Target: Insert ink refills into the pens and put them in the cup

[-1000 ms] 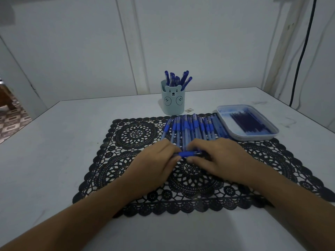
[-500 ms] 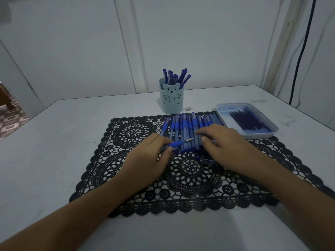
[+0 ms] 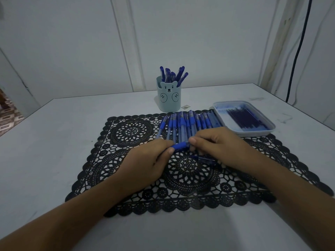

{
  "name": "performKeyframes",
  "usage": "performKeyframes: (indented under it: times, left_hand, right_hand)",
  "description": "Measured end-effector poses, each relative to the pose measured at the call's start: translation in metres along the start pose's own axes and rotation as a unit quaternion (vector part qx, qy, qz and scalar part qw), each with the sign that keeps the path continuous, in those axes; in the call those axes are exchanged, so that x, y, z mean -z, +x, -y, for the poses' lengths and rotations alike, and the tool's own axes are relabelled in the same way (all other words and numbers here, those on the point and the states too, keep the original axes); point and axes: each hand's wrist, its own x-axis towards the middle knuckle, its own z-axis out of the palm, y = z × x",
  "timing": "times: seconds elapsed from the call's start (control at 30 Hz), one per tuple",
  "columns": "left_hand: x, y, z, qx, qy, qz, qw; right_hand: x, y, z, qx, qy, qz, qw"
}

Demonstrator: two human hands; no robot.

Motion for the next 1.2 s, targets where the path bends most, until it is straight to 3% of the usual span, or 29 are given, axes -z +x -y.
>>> performKeyframes:
  times: [0.27, 0.43, 0.6, 0.97, 1.2]
  left_hand:
    - [0.003, 0.003, 0.004, 0.033, -0.152, 0.041, 0.987]
    - [0.004, 0.001, -0.003, 0.021, -0.007, 0.004, 1.0]
    - [0.004, -0.001, -0.006, -0.026, 0.068, 0.011, 0.997]
    - [0.004, 0.003, 0.001, 0.014, -0.152, 0.029, 0.988]
    - [0.003, 0.0, 0.0, 0.007, -0.053, 0.028, 0.998]
  right_hand:
    - [0.002, -0.002, -0.001, 0.066, -0.033, -0.014, 0.997]
    - [-0.007, -0.002, 0.002, 0.038, -0.028, -0.053, 0.997]
    - [-0.009, -0.001, 0.0, -0.029, -0.009, -0.017, 0.999]
    - [-0.01, -0.001, 0.003, 0.104, -0.081, -0.042, 0.99]
    - [-0.002, -0.001, 0.001, 0.008, -0.038, -0.051, 0.998]
